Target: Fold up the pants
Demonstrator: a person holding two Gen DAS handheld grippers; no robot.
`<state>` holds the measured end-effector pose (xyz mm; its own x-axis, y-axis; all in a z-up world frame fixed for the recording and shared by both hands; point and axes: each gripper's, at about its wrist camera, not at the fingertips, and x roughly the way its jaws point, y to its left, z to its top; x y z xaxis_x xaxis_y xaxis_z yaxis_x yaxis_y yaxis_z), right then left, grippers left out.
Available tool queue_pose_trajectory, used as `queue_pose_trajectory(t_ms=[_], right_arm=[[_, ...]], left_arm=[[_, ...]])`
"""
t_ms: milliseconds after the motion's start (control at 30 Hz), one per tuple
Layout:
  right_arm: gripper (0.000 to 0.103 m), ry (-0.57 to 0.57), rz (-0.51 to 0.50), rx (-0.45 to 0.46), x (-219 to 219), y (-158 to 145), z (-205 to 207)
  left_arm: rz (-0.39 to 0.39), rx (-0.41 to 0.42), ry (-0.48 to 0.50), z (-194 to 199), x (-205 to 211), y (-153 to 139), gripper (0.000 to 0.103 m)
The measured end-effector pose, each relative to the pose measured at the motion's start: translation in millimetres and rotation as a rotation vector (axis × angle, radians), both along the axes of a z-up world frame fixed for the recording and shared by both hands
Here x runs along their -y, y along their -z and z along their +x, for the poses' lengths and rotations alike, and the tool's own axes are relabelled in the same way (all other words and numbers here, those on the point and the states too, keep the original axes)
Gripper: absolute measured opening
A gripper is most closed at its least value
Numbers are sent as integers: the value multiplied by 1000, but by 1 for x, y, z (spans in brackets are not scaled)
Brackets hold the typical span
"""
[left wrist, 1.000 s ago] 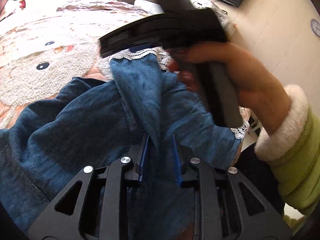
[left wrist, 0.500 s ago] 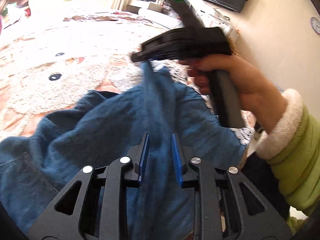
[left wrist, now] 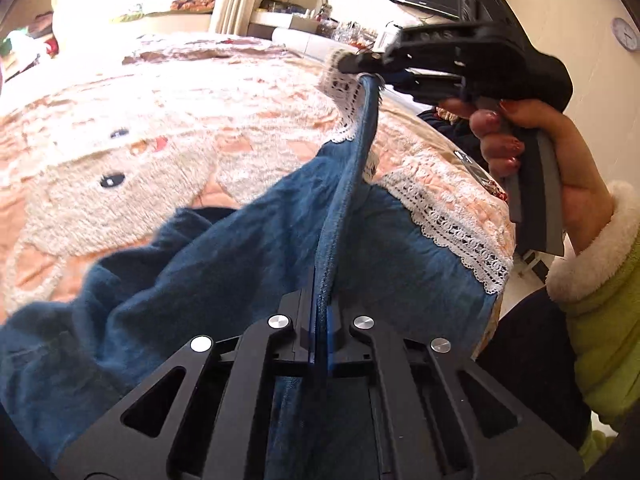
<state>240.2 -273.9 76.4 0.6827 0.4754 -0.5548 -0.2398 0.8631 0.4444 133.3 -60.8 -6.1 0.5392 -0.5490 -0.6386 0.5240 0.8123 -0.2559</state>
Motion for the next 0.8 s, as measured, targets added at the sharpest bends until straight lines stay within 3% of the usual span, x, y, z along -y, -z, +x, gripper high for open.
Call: queue_pose_trajectory(t_ms=[100,267,500,633,800], right_arm=[[10,28,79,35,23,-10,-25],[10,89,160,67,64,-7,-93],[8,191,118,-84,90,44,-156],[8,227,112,-137,97,59,-173],[8,245,34,-185,89,74,-190]], left_arm=[[37,79,-1,-11,-6,-16,0],[62,129,40,-30,-15,-27,0],[119,101,154,-54,5,-6,0],[146,91,199,-65,13,2,0],[153,73,202,-74,10,10,0]])
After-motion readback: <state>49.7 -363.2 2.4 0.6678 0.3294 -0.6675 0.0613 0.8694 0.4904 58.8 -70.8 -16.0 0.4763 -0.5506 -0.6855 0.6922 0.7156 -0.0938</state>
